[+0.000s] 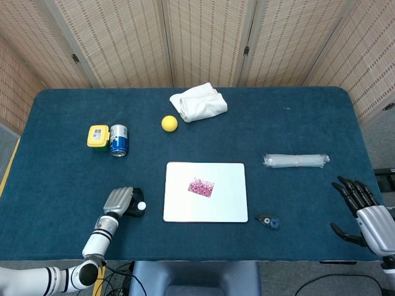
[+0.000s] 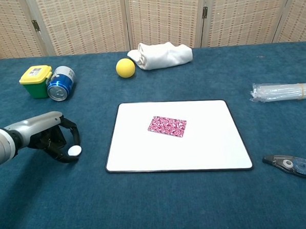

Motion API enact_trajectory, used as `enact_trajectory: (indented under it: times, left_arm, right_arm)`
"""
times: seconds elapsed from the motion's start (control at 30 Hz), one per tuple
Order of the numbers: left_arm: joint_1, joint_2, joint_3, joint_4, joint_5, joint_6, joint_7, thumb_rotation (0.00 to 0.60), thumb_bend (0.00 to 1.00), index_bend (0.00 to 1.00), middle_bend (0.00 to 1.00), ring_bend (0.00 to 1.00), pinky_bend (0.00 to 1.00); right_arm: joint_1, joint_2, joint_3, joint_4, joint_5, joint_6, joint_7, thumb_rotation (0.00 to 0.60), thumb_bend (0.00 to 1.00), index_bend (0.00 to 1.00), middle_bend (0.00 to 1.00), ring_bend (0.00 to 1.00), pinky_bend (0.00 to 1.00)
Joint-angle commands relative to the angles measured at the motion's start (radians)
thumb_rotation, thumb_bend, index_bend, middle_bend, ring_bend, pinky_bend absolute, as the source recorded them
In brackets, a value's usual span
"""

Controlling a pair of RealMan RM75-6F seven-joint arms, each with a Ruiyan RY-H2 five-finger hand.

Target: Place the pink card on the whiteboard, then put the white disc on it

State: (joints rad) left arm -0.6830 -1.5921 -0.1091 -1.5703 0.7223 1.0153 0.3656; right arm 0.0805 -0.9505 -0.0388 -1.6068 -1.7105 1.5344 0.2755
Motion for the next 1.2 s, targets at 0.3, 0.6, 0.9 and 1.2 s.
enact_trajectory:
  times: [0.3,0.6,0.9,1.2]
  left_arm:
    - [0.008,0.003,-0.014,-0.002,0.015,-0.014,-0.014,0.6,0.28,0.6,1.0,1.0,1.0]
    - [-0.006,0.054,-0.058,-0.105,-0.009,-0.016,-0.005,0.6,0.28,0.59,1.0,1.0,1.0]
    - [-0.106,0.073,-0.127,-0.214,-0.134,-0.034,0.076,0.6,0.28,0.58,1.0,1.0,1.0]
    - [-0.216,0.048,-0.189,-0.283,-0.247,0.005,0.144,0.6,0.28,0.58,1.0,1.0,1.0]
  right_arm:
    - [0.003,-0.002,0.004,-0.002,0.011,-0.006,-0.006,0.6,0.19,0.0,0.0,0.0,0.0]
    - [0.009,0.001,0.007,-0.002,0.021,-0.019,0.004,0.6,0.19,0.0,0.0,0.0,0.0]
    - [0.013,0.005,0.008,0.001,0.024,-0.023,0.023,0.6,0.19,0.0,0.0,0.0,0.0]
    - [0.002,0.016,0.005,0.018,0.005,0.016,0.074,0.6,0.19,0.0,0.0,0.0,0.0]
